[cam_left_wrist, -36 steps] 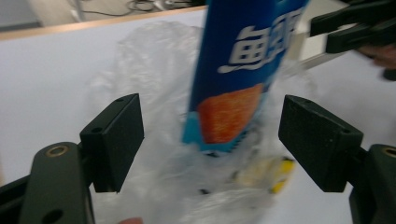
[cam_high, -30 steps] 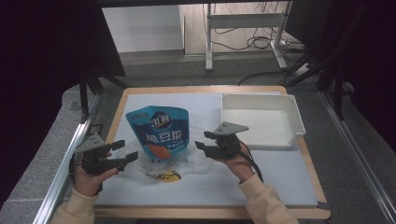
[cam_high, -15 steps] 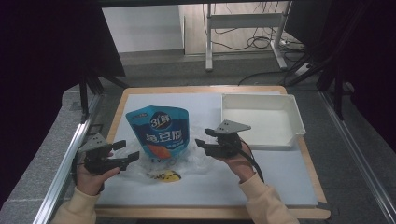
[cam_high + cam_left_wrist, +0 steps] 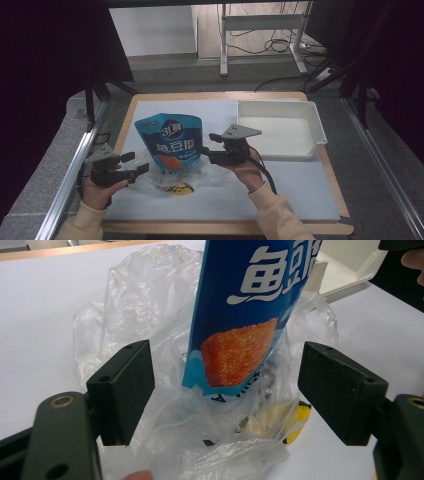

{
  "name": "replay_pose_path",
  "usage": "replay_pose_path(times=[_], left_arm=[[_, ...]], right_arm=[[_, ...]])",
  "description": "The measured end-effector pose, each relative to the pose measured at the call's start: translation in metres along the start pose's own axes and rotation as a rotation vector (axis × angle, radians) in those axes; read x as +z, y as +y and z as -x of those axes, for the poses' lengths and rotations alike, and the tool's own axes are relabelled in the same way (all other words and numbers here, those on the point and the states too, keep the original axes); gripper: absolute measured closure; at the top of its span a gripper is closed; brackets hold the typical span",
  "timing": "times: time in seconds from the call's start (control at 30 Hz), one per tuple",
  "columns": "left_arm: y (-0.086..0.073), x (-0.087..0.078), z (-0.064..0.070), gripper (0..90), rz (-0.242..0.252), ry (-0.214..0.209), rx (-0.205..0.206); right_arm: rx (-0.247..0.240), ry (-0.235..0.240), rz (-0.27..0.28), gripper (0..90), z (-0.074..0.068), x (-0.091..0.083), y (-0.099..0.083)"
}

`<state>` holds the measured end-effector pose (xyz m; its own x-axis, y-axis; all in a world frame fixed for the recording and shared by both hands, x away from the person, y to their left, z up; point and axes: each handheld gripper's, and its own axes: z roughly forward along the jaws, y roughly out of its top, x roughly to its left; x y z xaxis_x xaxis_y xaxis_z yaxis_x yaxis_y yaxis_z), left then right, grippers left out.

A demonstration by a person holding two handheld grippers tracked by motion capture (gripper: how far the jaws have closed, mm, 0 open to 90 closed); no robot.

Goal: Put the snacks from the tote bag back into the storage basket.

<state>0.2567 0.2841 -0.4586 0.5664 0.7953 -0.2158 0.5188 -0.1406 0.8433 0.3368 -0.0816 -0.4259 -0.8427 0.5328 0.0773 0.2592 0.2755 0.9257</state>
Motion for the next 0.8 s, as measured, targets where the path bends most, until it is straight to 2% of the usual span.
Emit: replay_pose_path(times=[0.27, 0.37, 0.6, 0.8], left_arm=[[0.000, 0.002, 0.000, 22.9, -0.005, 0.007, 0.005], [0.000, 0.001, -0.001, 23.0, -0.004, 0.006, 0.009], [0.000, 0.000, 0.000, 23.2, 0.004, 0.000, -0.004], [0.000, 0.001, 0.000, 23.3, -0.003, 0.005, 0.000]], right_arm=[[0.000, -0.021, 0.016, 40.1, 0.002, 0.007, 0.013], [0.007, -0.014, 0.018, 40.0, 0.004, 0.012, 0.020], [-0.016, -0.010, 0.020, 40.5, 0.000, 0.025, 0.035], [-0.021, -0.004, 0.026, 43.3, 0.000, 0.032, 0.045]])
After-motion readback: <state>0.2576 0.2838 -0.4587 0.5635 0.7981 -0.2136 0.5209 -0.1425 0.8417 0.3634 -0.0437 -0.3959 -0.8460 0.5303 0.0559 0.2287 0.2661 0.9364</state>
